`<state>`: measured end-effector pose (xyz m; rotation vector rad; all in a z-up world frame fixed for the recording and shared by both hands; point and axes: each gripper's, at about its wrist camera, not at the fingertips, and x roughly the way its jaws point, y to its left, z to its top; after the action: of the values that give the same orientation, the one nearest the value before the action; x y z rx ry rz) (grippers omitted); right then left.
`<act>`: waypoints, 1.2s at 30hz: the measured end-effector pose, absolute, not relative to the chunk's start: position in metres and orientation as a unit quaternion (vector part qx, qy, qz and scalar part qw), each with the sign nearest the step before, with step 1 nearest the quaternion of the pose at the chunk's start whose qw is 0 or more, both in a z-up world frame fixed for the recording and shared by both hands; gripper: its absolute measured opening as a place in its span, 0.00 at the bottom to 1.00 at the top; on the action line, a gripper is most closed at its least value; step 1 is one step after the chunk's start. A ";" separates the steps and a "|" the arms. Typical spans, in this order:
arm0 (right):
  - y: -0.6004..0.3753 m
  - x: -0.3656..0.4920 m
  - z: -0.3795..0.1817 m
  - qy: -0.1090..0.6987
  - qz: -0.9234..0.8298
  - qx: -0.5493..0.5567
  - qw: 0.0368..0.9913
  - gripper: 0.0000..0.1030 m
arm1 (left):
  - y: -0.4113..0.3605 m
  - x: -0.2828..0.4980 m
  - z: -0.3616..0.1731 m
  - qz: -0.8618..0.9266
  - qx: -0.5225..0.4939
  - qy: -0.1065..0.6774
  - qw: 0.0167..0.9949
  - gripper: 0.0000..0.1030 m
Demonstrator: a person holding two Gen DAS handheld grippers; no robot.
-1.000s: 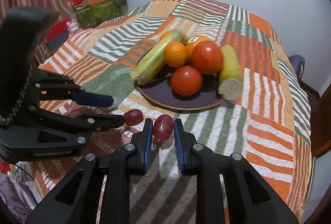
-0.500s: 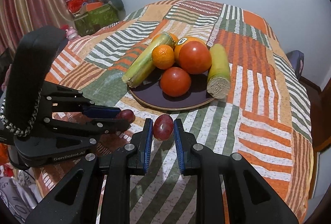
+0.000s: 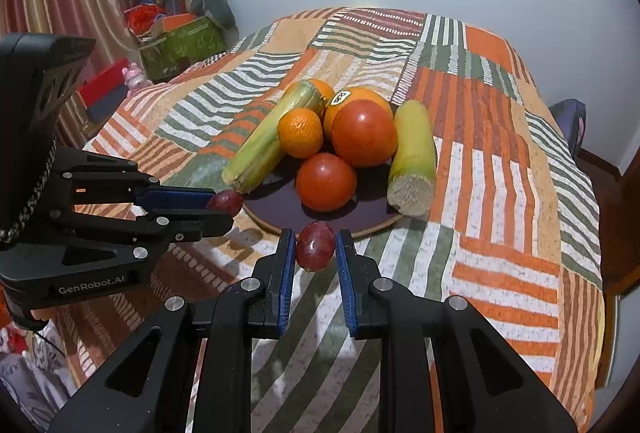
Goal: Organize fruits
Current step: 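Lower both grapes onto the plate and open both tools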
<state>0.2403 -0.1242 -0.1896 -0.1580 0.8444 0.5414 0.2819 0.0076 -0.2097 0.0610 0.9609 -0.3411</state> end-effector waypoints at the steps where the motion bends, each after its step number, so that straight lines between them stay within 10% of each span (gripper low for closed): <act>1: -0.124 0.242 -0.190 0.404 0.259 -0.075 0.874 0.18 | 0.007 0.284 -0.210 -0.162 0.029 0.459 0.873 0.18; 36: -0.127 0.265 -0.190 0.407 0.246 -0.060 0.877 0.19 | 0.016 0.297 -0.208 -0.152 -0.001 0.457 0.877 0.18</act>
<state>0.2648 -0.1271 -0.1895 -0.1256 0.8499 0.5139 0.2971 0.0160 -0.2080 -0.0020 0.9530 -0.3162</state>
